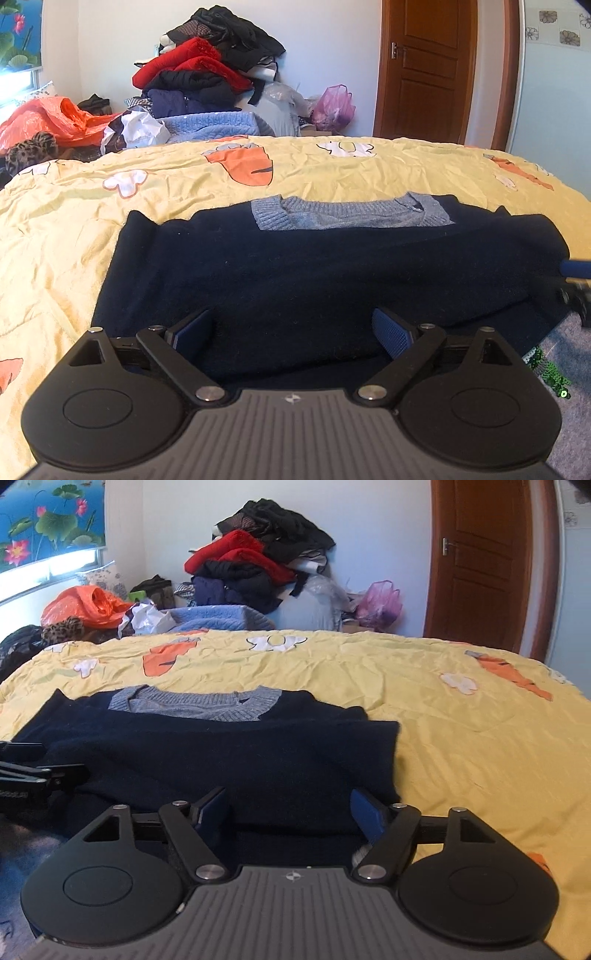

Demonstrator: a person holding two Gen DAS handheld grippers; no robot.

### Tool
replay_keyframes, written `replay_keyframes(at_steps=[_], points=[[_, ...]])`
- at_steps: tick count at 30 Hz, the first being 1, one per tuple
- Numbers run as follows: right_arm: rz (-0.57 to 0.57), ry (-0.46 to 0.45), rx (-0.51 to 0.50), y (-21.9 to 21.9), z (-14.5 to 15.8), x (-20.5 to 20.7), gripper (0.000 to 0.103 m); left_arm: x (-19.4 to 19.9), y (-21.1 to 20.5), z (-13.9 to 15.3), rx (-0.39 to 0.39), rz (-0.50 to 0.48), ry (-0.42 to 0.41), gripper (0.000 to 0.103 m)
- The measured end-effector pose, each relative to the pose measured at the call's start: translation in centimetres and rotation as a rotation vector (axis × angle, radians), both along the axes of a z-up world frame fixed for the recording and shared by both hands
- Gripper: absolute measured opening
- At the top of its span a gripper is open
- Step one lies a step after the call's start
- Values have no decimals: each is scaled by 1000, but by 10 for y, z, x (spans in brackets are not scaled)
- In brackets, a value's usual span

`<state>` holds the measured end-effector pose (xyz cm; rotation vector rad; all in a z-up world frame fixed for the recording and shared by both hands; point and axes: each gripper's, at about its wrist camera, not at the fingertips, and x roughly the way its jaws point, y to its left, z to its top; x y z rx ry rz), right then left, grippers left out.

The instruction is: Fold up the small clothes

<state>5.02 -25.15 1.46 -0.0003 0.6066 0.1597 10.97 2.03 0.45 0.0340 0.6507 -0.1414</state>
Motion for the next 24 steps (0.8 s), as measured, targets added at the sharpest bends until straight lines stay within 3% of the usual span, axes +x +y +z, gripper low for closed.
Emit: replay_keyframes(at_steps=[2,3,5,12,18,21,24], points=[[4,45,-31,0,-9,1,91,0,0,0,0,-1,1,95],[-6,101,-18,-2,-13,8,98,-1,0,0,1,0,0,95],[-21,98,45,-11,-13,14,103,-1,-1,1,5,2,-1,95],[-25,97,25,-7,-16,15,103,-21,-2,8,39,43,-8,96],[-27,95,28,-8,-16,13,103,-67,10,13,-43,24,43,96],[-26,97,21,-9,-16,12,103,-67,11,-1,-1,29,61,99],[-43,108,1,-7,-12,1,102,-64,12,-2,-11,38,66,101]])
